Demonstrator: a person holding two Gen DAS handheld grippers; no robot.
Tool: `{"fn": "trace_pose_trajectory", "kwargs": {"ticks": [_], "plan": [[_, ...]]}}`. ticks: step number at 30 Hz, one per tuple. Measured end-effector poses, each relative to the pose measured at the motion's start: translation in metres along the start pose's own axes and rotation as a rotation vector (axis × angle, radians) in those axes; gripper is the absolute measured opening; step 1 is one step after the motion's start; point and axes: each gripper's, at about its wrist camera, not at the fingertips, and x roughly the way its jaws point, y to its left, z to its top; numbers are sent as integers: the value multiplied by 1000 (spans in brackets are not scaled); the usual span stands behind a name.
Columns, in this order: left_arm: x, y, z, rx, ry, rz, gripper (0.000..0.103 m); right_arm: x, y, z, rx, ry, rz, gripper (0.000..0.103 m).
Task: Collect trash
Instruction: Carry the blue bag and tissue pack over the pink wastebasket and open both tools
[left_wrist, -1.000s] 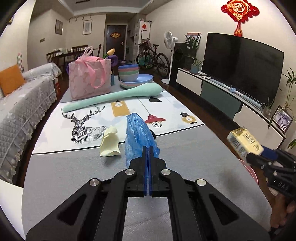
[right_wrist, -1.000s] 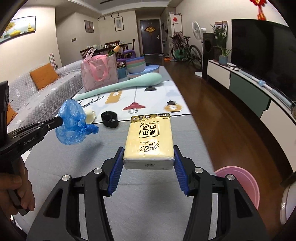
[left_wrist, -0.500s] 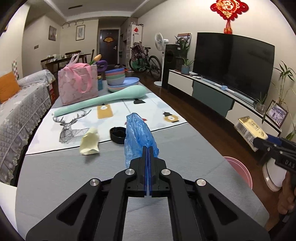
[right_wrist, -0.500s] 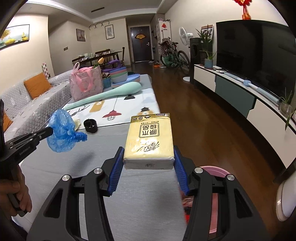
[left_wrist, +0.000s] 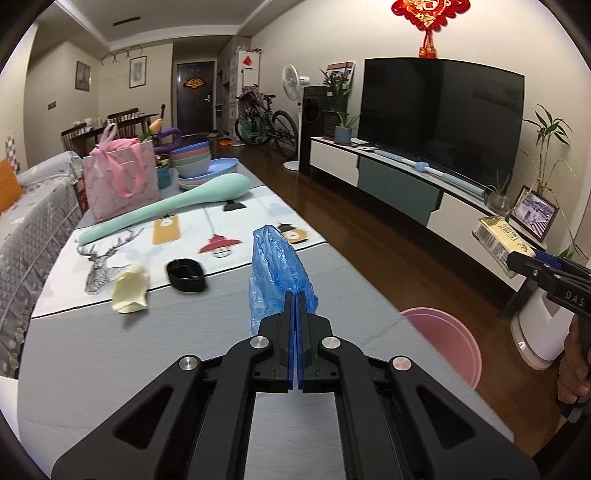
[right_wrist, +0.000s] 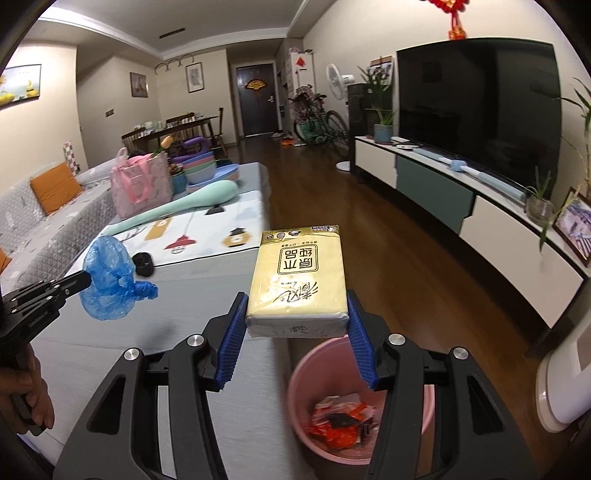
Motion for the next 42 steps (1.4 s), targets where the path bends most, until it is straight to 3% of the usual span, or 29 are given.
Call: {"fn": "trace_pose_trajectory", "kwargs": {"ticks": [21, 36, 37, 38, 39, 40, 42], "plan": [[43, -136, 5, 78, 43, -165, 0, 15, -114, 9, 140, 31, -81, 52], [94, -185, -23, 144, 184, -201, 2, 53, -131, -9, 189, 142, -83, 52], [97, -186, -23, 143, 197, -206, 4, 57, -131, -10, 193, 156, -82, 53], [102, -186, -24, 143, 220, -209, 20, 59, -131, -12, 195, 167, -81, 54], [103, -186, -25, 142, 222, -198, 47, 62, -131, -13, 196, 180, -83, 55], [101, -184, -25, 140, 211, -192, 55, 64, -131, -14, 199, 191, -87, 62], [99, -183, -26, 138, 207, -195, 58, 67, -131, -16, 205, 201, -90, 74]]}}
